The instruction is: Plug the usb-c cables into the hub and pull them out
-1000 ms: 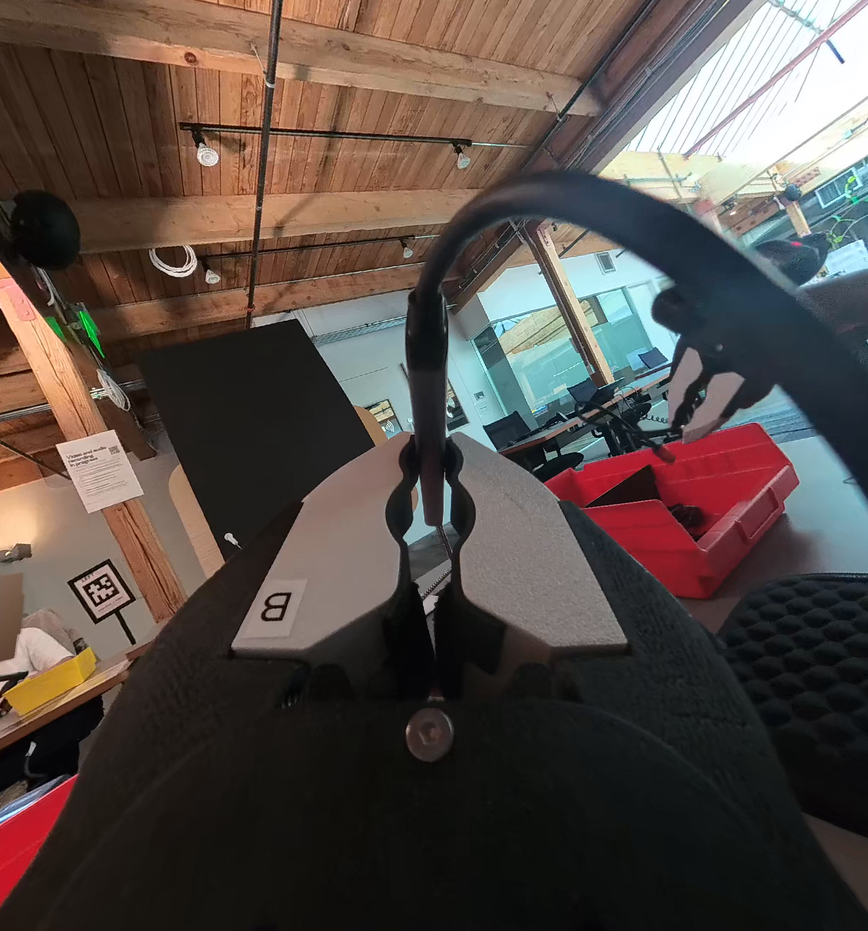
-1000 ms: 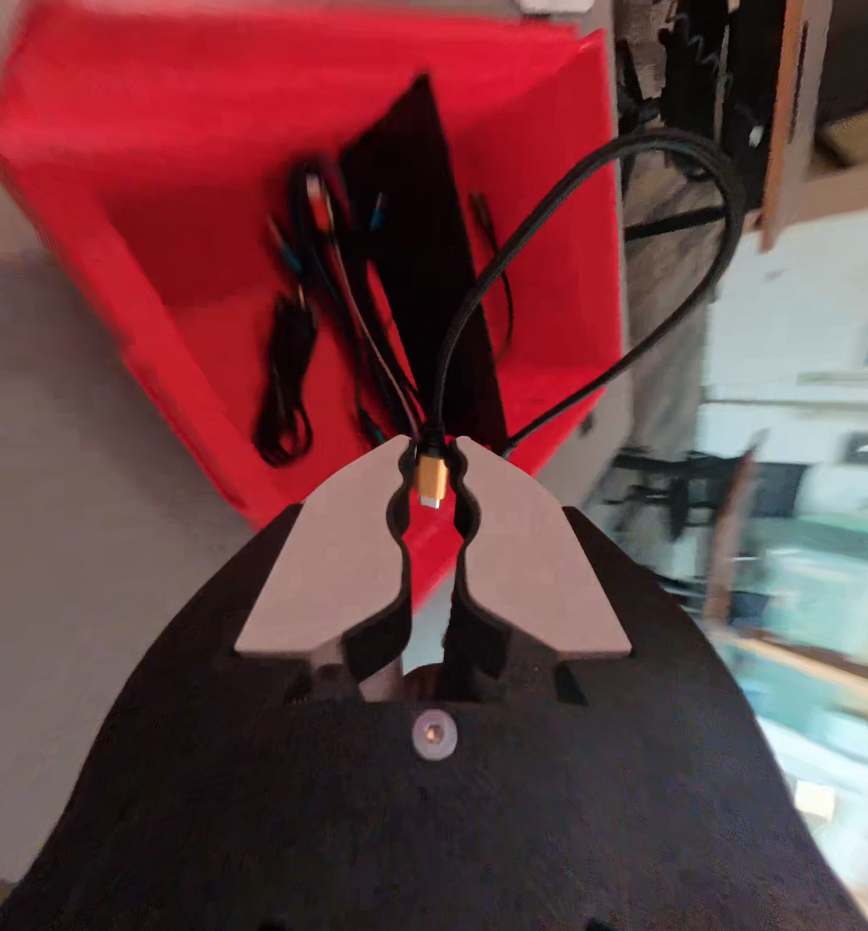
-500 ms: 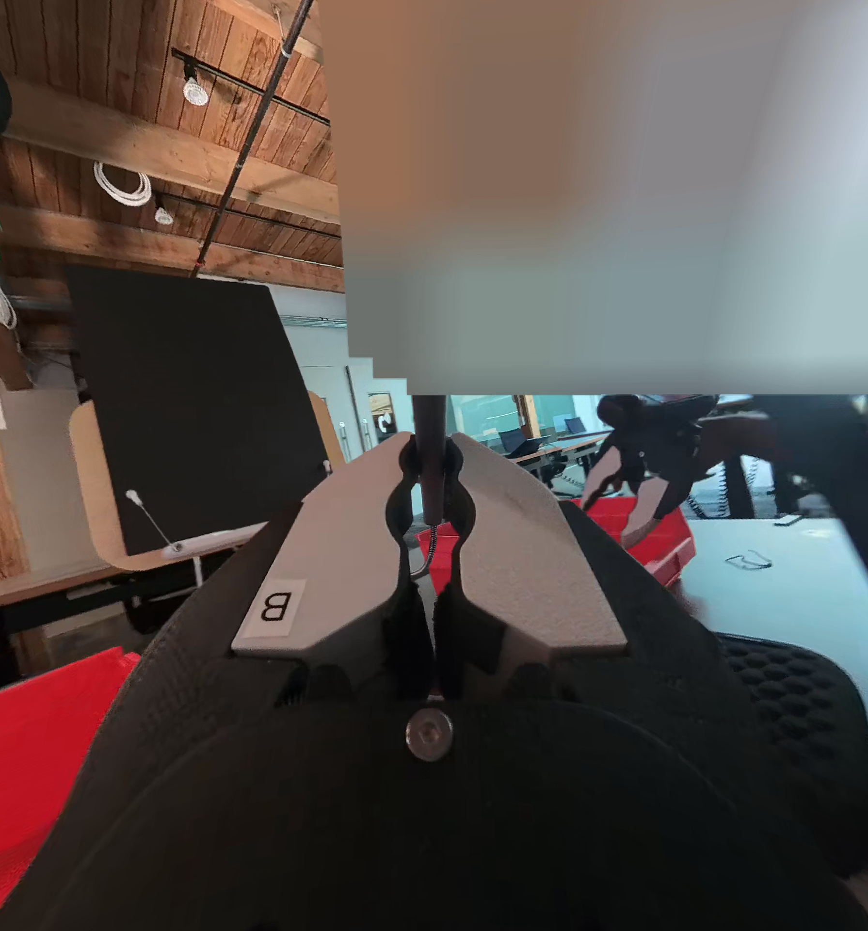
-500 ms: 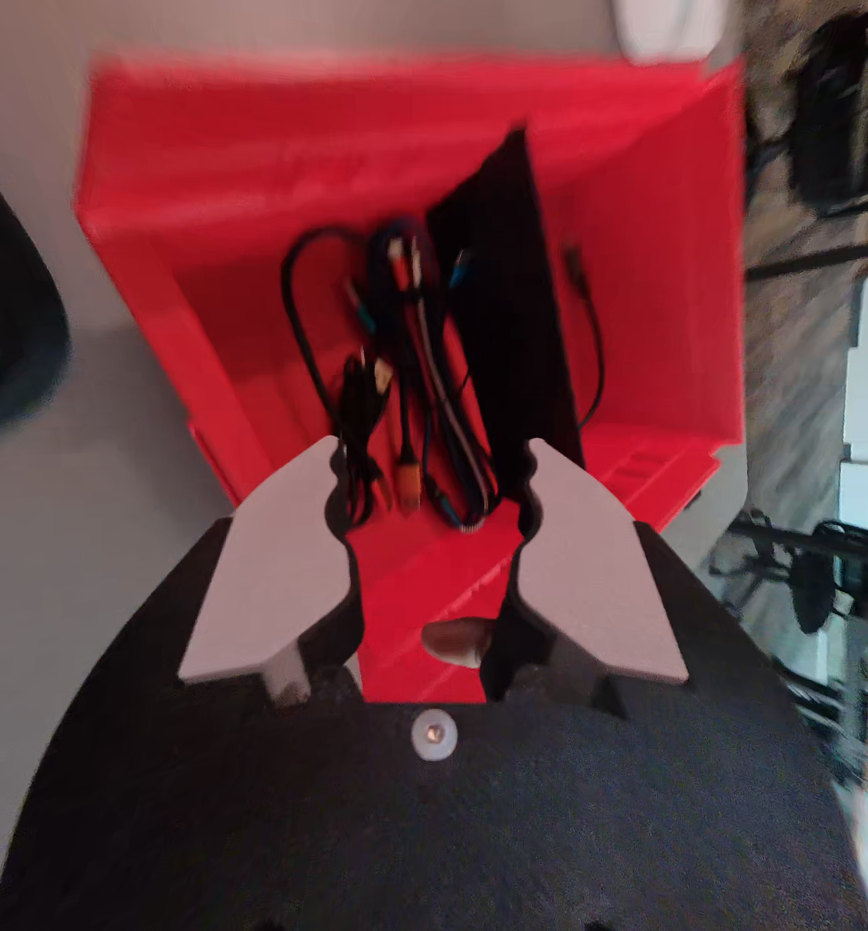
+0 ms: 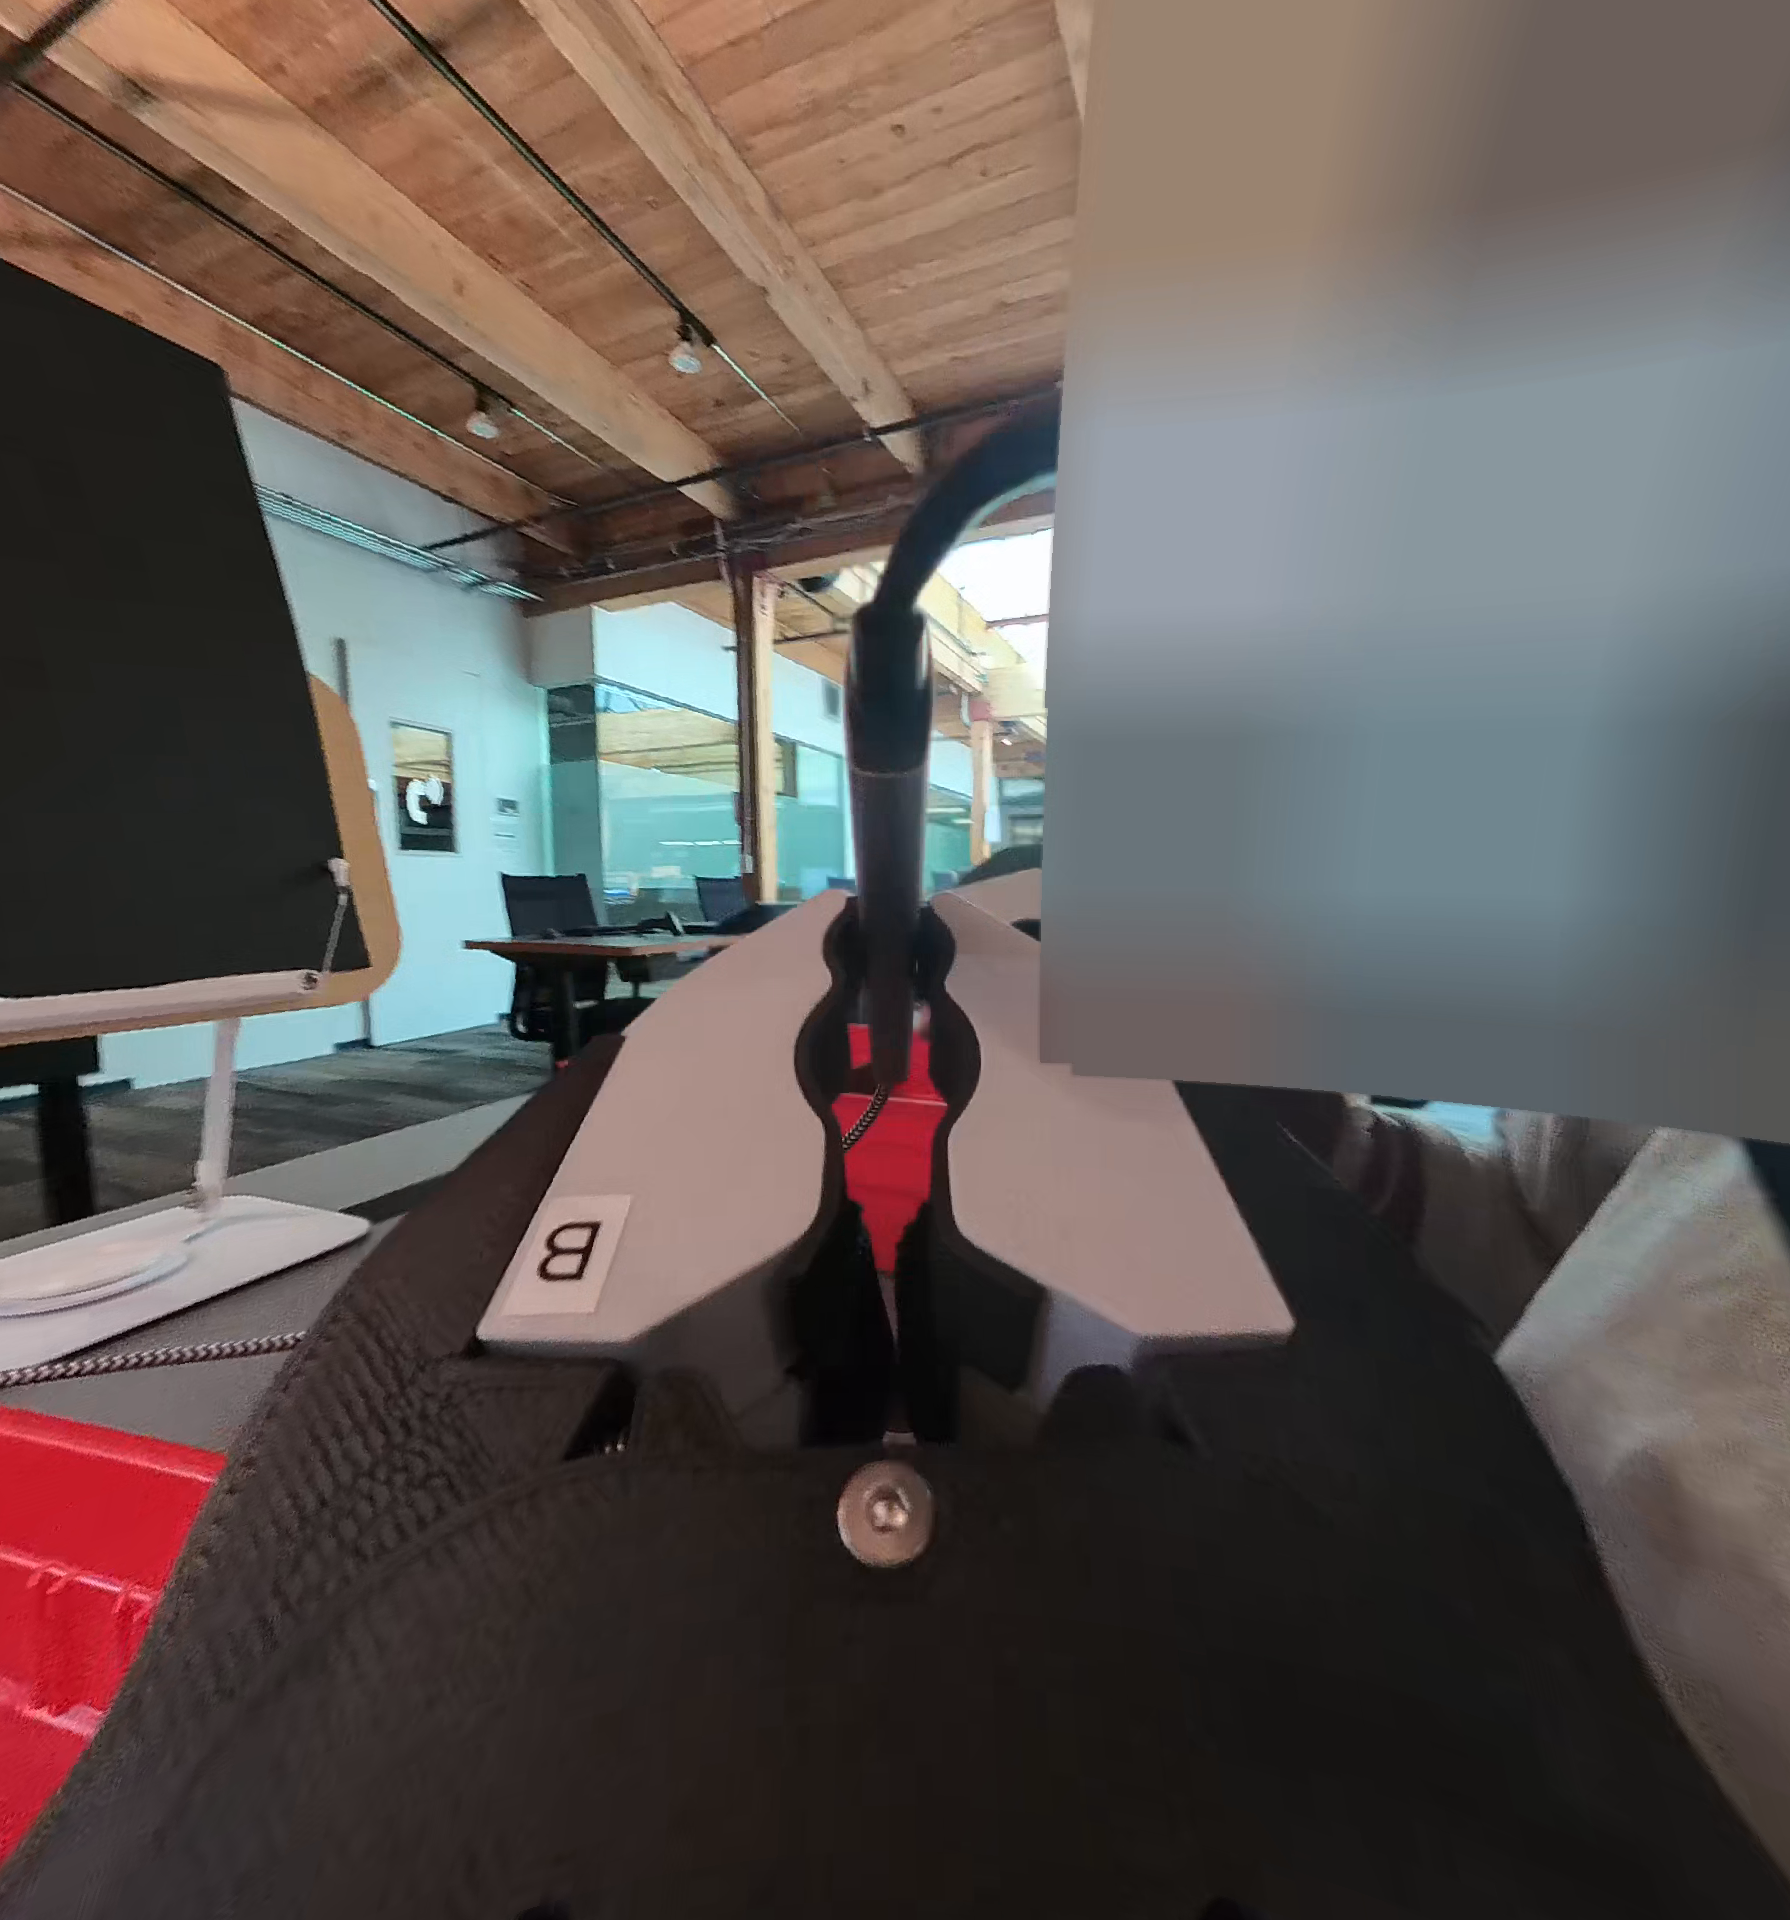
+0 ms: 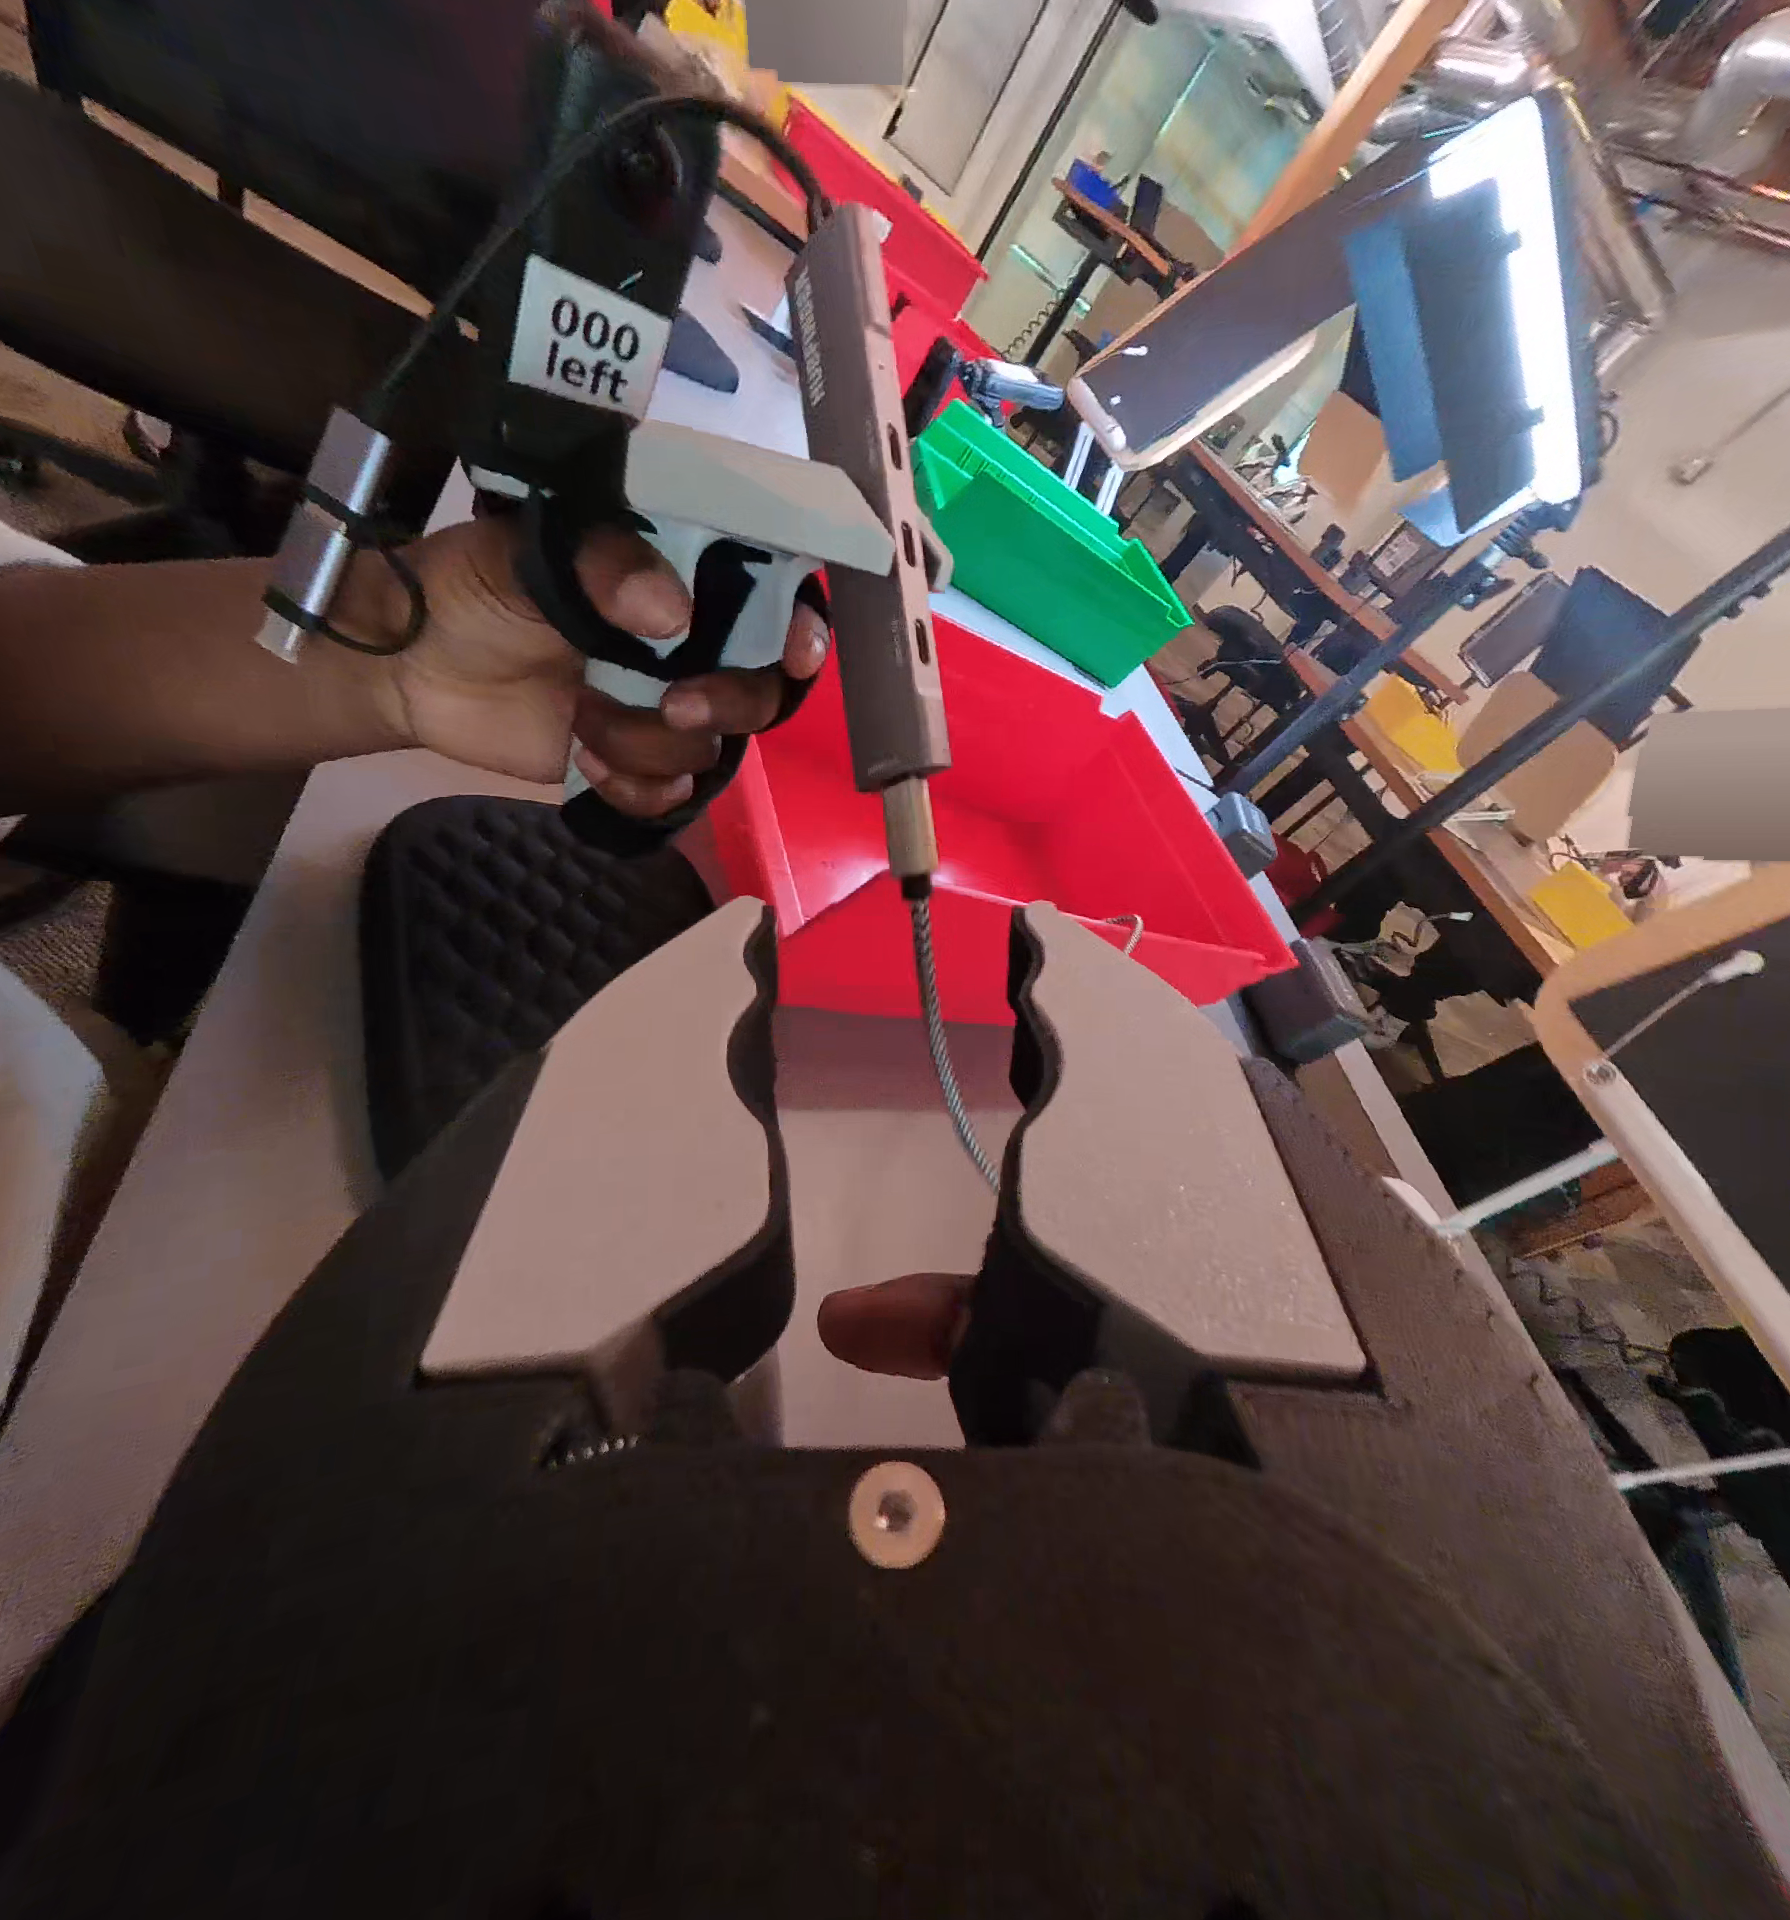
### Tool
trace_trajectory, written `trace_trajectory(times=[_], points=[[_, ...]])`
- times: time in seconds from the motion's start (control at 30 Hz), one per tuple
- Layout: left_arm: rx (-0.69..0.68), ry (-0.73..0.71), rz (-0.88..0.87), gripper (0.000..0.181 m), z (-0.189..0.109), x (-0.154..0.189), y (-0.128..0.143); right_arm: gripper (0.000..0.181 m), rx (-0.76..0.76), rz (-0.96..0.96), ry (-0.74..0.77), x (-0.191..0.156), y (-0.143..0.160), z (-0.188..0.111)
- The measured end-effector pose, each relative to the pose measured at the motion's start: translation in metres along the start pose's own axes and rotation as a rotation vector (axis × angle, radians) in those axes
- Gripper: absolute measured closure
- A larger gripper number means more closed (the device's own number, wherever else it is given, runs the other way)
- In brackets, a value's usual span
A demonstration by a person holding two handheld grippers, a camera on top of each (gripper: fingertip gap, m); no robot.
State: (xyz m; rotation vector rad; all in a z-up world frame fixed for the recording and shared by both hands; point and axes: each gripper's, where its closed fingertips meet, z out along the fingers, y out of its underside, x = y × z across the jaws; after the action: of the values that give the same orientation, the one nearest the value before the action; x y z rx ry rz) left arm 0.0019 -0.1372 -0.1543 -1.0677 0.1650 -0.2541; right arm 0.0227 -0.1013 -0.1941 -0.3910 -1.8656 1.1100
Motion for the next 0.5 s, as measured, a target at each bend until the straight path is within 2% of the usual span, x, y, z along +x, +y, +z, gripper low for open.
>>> trace_trajectory(times=[0.03,0.1,0.13,0.17,0.27,0.4,0.43,0.5], points=[[-0.020,0.016,-0.006,0.173,0.000,0.001,0.002,0.140,-0.008,-0.018,-0.007,-0.003,0.001,0.009],[-0.048,0.010,0.001,0.173,-0.001,0.000,0.006,0.151,-0.014,-0.059,0.020,-0.006,0.001,0.022],[-0.051,0.009,0.004,0.173,-0.001,0.000,0.007,0.169,-0.021,-0.093,0.086,-0.002,0.001,0.025],[-0.044,0.006,-0.005,0.173,0.000,0.000,0.008,0.172,-0.032,-0.155,0.164,0.003,0.001,0.027],[0.012,0.016,-0.045,0.166,0.003,0.002,0.007,0.172,-0.034,-0.212,0.248,0.000,0.000,0.027],[-0.091,0.069,-0.023,0.166,0.013,0.013,0.027,0.172,-0.027,-0.165,0.227,-0.005,0.002,0.025],[-0.100,0.025,0.005,0.171,0.014,0.010,0.028,0.172,-0.025,-0.170,0.241,-0.004,0.002,0.024],[-0.118,-0.026,0.074,0.172,0.015,0.007,0.028,0.172,-0.009,-0.154,0.256,-0.002,0.001,0.022]])
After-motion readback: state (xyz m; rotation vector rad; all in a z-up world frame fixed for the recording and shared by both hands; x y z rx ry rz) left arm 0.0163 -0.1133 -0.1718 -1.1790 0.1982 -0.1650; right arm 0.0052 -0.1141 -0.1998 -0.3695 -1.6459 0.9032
